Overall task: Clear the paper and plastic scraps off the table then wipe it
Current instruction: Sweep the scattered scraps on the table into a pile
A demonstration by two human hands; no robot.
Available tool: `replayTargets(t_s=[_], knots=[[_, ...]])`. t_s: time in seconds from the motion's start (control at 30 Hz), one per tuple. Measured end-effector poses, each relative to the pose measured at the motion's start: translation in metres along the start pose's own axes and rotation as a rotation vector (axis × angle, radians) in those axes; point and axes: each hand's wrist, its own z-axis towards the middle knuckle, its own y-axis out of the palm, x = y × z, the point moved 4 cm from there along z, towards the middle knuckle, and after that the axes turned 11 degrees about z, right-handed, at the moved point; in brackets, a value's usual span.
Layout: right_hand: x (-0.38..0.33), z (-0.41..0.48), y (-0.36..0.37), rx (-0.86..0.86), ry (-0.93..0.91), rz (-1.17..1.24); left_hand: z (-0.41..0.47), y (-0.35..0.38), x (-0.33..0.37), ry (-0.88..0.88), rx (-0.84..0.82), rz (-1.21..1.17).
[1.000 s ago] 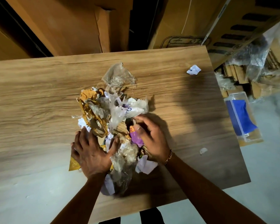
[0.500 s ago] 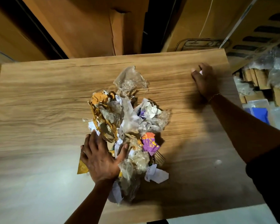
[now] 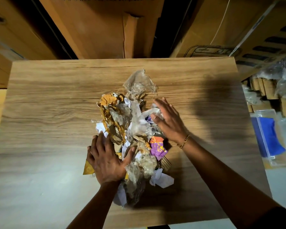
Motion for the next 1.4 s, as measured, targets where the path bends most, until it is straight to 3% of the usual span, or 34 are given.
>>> replayTargets(t_s=[0.47,0.63,0.8,0.93,1.03,1.2,1.4], knots=[[-0.032,-0.037,0.061,-0.071,-0.106,0.007,0.001,0.004,-0.002,0.007,-0.067,0.016],[-0.036,-0.039,0.065,-0.077,-0.157,-0.136,0.002,0.004,-0.001,0.017,-0.077,0.017],[-0.047,-0.032,0.029,-0.023,-0.170,0.268,0.002,0.002,-0.001,0.012,-0.067,0.011],[-0.043,-0.002,-0.015,0.091,-0.111,0.433,0.001,0.002,-0.001,0.011,-0.057,0.011],[-0.026,0.048,-0.044,0.190,-0.103,0.335,0.001,0.001,-0.001,0.006,-0.051,0.012],[-0.011,0.133,-0.055,0.132,0.052,0.221,0.002,0.001,0.000,0.010,-0.030,0.001],[-0.049,0.166,-0.015,-0.159,-0.043,-0.048,0.001,0.002,-0.001,0.005,-0.035,-0.004]])
